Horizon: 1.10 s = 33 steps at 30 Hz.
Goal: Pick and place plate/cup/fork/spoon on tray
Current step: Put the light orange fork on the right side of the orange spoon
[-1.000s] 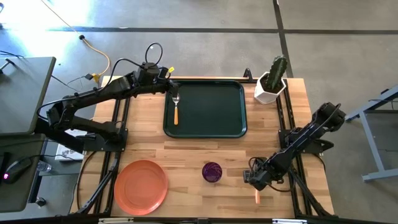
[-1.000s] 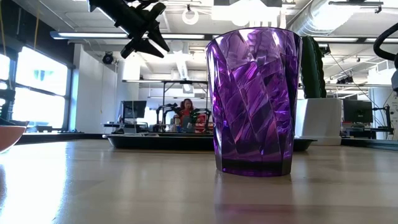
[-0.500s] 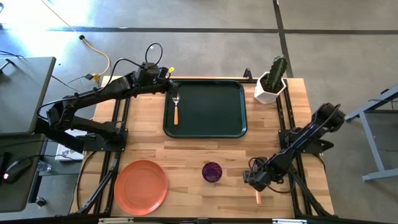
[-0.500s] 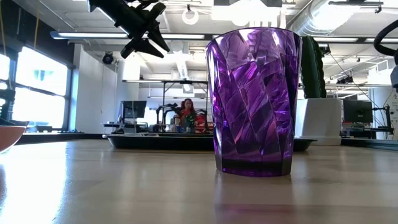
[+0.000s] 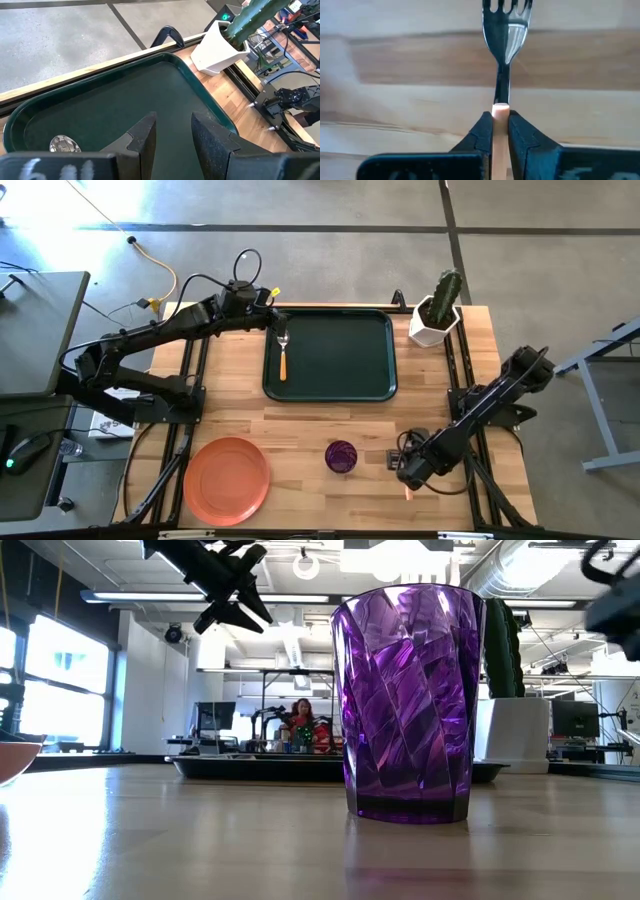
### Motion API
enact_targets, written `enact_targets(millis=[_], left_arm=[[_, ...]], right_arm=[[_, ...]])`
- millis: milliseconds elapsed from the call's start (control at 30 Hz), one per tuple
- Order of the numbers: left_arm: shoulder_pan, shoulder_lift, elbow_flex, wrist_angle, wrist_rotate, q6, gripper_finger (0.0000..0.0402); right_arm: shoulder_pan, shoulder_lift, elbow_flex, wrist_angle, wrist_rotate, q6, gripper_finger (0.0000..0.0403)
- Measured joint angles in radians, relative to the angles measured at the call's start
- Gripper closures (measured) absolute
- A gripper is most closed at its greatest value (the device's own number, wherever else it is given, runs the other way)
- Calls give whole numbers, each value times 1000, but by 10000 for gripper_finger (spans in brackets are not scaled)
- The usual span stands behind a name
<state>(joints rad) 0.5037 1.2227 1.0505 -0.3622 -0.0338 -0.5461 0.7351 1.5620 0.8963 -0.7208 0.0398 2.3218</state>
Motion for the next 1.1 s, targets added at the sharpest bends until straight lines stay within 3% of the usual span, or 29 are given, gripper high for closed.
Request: enact_targets(millis=[200, 833, 1100], left_arm=[[0, 0, 0, 0, 0, 33, 289], [0, 0, 0, -1, -2, 273, 289], [7, 0, 0, -31, -4, 217, 284]], right_arm=[[-47, -1, 104, -116, 103, -37, 391], [-286, -3, 544, -754, 344, -282, 391], [-467, -4, 634, -826, 420, -516, 391]])
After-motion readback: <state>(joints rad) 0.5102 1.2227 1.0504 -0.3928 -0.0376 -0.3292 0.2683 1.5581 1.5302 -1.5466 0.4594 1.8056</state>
